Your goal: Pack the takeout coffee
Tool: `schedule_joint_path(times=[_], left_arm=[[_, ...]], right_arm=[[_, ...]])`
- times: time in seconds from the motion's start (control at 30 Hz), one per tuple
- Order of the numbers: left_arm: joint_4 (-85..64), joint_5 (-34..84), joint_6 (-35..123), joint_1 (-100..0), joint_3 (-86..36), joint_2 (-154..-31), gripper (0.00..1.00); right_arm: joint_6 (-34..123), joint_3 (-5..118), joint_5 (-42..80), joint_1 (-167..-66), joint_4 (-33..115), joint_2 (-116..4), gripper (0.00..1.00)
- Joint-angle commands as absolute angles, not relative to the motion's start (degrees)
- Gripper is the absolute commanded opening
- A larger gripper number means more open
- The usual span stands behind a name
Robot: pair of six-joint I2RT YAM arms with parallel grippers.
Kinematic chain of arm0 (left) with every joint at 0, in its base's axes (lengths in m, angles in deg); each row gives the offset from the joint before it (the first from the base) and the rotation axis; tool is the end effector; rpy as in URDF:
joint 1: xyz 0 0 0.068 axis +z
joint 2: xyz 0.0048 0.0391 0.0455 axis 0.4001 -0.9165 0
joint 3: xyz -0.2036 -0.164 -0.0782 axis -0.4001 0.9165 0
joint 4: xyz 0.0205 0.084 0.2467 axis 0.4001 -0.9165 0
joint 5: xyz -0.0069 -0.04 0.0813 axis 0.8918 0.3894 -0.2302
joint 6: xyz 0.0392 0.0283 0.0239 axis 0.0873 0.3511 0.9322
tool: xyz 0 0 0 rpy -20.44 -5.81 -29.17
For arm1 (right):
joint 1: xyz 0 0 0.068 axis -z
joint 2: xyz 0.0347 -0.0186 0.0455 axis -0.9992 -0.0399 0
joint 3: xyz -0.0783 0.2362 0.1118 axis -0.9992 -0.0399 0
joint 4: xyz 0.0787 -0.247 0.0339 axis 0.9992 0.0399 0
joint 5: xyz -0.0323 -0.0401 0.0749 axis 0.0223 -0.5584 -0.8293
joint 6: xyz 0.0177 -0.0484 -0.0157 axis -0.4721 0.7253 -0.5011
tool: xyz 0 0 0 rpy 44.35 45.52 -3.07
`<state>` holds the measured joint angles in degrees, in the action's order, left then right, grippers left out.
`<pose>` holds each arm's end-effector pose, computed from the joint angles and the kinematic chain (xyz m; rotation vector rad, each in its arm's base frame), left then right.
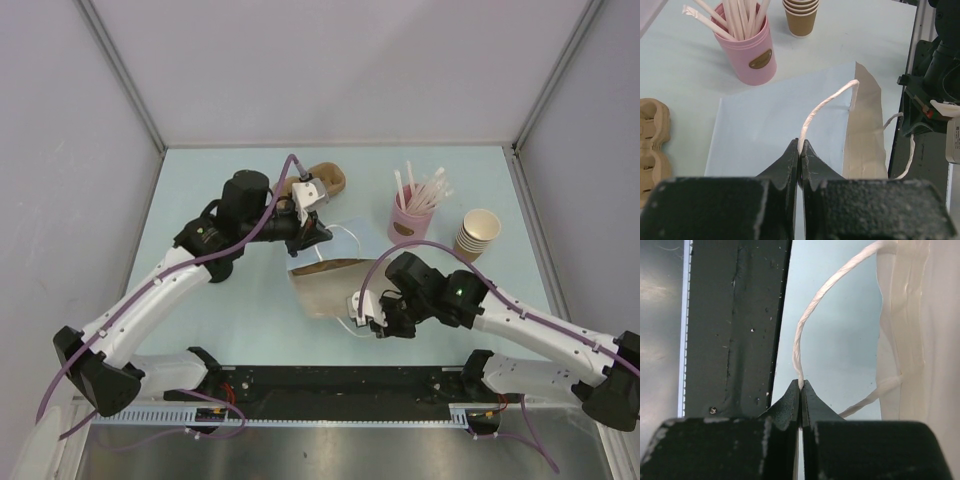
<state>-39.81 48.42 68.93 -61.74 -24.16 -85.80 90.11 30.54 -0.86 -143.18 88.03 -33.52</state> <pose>0.1930 -0.1756 0.3867 1.1927 1.6430 -0.8310 0.0950 0.1667 0.2709 -1.9960 1.5973 0.7170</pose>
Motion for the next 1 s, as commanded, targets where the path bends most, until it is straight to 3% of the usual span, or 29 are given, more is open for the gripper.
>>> schedule_joint_path(times=[0.0, 0.2, 0.53, 0.8, 0.97], left_arm=[[-36.96, 47.53, 69.66, -62.08, -25.03, -84.89, 0.06], [-32.04, 34.79, 66.23, -62.0, -28.45, -86.12, 0.0], [-35.19, 34.07, 64.55, -61.65, -41.55, -87.09, 0.0], [-32.56, 31.61, 64.47, -61.03, -33.03, -84.73, 0.0], [-32.3, 31.44, 64.2, -60.41, -31.89, -84.02, 0.0]], right_arm=[[89.76, 31.27, 2.45, -143.53, 85.2, -31.21, 0.0], [88.62, 35.48, 9.57, -142.03, 81.61, -29.01, 0.0], [85.63, 52.0, 17.13, -139.31, 79.05, -30.23, 0.0], [83.43, 55.17, 21.09, -137.9, 76.15, -30.67, 0.0], [83.78, 56.5, 13.81, -137.28, 81.14, -32.51, 0.0]])
